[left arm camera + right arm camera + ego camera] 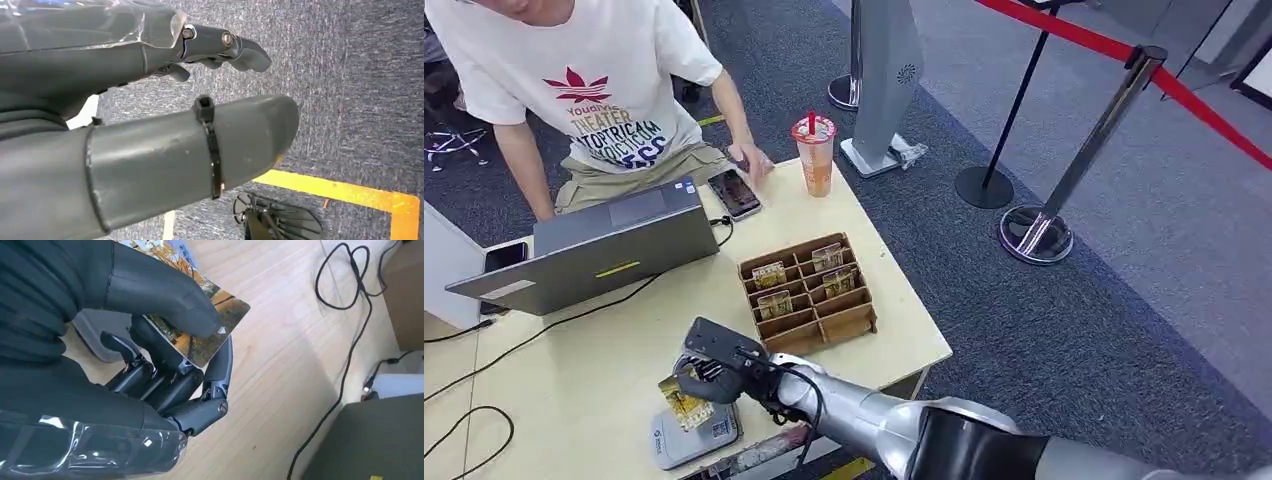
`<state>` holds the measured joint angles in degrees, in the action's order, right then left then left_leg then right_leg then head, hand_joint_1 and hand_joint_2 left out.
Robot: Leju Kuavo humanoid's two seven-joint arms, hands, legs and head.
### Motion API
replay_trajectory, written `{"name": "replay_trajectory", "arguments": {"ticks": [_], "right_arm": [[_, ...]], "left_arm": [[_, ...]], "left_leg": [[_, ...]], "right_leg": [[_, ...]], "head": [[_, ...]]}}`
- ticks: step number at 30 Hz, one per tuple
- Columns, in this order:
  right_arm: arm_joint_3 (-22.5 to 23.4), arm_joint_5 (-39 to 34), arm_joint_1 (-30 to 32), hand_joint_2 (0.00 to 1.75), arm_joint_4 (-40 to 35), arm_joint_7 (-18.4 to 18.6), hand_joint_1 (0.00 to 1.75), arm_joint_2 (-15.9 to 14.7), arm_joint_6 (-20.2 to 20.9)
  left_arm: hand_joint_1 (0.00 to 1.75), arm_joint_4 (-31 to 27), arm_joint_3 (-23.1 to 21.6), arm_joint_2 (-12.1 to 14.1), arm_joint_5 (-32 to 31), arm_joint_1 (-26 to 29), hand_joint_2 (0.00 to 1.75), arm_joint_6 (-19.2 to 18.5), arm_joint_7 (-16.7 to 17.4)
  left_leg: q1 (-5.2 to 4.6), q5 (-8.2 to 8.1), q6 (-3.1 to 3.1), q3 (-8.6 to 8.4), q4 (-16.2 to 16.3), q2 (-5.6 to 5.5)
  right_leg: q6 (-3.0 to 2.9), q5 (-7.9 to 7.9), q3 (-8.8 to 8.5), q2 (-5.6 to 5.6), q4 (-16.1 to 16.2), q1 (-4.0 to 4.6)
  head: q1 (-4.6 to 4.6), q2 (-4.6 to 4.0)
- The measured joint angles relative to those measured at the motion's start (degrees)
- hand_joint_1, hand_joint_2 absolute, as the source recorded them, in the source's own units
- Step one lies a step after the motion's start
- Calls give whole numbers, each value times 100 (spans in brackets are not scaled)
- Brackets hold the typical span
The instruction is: Pass the card to the sensor for recognition and then transmit it.
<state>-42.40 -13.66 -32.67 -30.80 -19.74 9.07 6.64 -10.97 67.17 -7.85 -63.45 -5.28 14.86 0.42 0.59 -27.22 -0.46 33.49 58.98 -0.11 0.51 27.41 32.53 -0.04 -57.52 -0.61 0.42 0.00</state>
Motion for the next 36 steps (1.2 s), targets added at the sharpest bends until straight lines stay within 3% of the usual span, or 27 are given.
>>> {"name": "replay_trajectory", "arguments": {"ticks": [14, 36], "right_arm": [[92, 114, -7, 175, 177, 76, 175, -13, -125], [310, 0, -67, 175, 542, 87, 175, -24, 50]], "left_arm": [[0, 0, -2, 0, -17, -10, 0, -2, 61], [0, 0, -2, 0, 0, 0, 0, 4, 33]], "left_leg": [[1, 0, 0, 0, 0, 0], [1, 0, 0, 0, 0, 0]], "right_leg": [[0, 0, 0, 0, 0, 1], [0, 0, 0, 0, 0, 1]], "head": [[0, 0], [0, 0]]}}
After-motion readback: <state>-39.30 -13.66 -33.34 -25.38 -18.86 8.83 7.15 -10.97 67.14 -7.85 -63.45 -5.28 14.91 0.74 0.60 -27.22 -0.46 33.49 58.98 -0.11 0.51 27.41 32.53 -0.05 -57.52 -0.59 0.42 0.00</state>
